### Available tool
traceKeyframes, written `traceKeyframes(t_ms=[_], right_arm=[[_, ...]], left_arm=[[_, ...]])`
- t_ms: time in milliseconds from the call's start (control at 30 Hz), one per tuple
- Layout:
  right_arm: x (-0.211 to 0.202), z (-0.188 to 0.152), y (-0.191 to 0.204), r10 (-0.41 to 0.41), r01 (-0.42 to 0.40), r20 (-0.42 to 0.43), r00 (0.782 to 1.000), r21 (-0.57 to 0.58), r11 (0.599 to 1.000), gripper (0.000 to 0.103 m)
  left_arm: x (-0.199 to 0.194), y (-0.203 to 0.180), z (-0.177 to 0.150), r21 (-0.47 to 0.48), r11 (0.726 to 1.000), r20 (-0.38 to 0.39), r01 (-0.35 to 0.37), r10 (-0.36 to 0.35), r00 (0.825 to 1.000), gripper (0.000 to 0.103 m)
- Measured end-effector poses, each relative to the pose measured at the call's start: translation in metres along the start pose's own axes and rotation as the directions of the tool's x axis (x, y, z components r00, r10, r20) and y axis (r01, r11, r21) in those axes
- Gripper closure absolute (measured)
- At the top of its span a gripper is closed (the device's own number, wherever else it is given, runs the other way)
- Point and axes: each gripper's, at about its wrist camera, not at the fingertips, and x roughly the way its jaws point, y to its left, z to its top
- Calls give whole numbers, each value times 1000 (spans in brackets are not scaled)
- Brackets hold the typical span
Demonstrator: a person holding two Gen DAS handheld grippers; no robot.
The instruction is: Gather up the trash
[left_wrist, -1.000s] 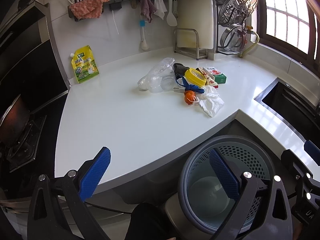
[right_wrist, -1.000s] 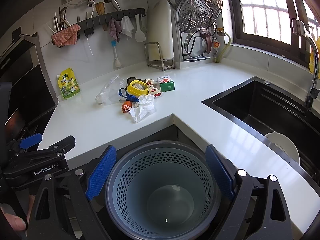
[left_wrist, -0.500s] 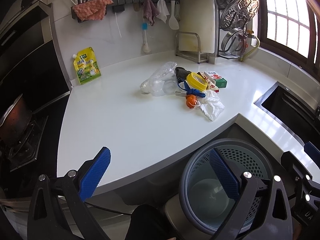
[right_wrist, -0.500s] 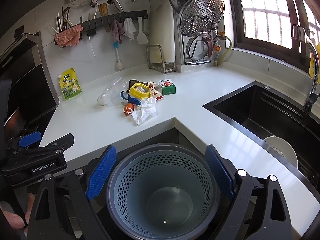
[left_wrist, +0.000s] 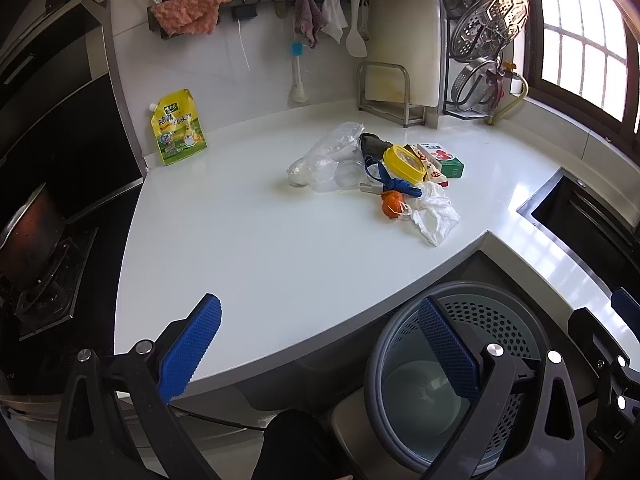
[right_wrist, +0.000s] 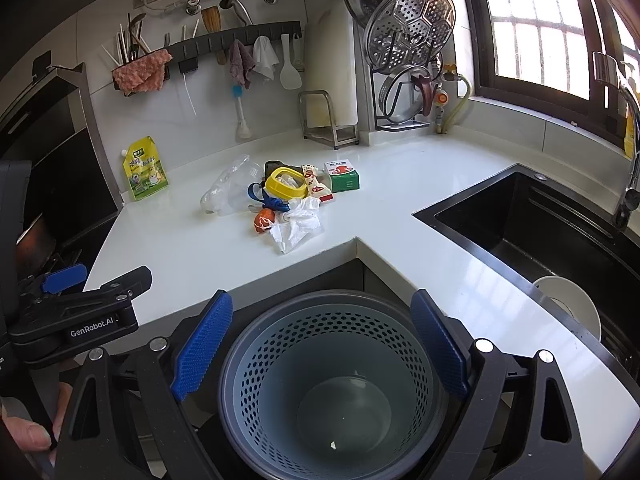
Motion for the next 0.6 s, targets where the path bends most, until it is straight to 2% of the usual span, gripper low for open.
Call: traceKeyframes(t_ms=[233,600], right_arm=[[35,7,-1,14,-14,-34,999,-10,1000,16],[102,34,-18,19,-19,-78,997,-1,1000,16]], left_arm=[[24,-2,11,4,1000,-13,7,-7,1000,6],[87,0,37,-8,1000,-61,-4,3,998,6]])
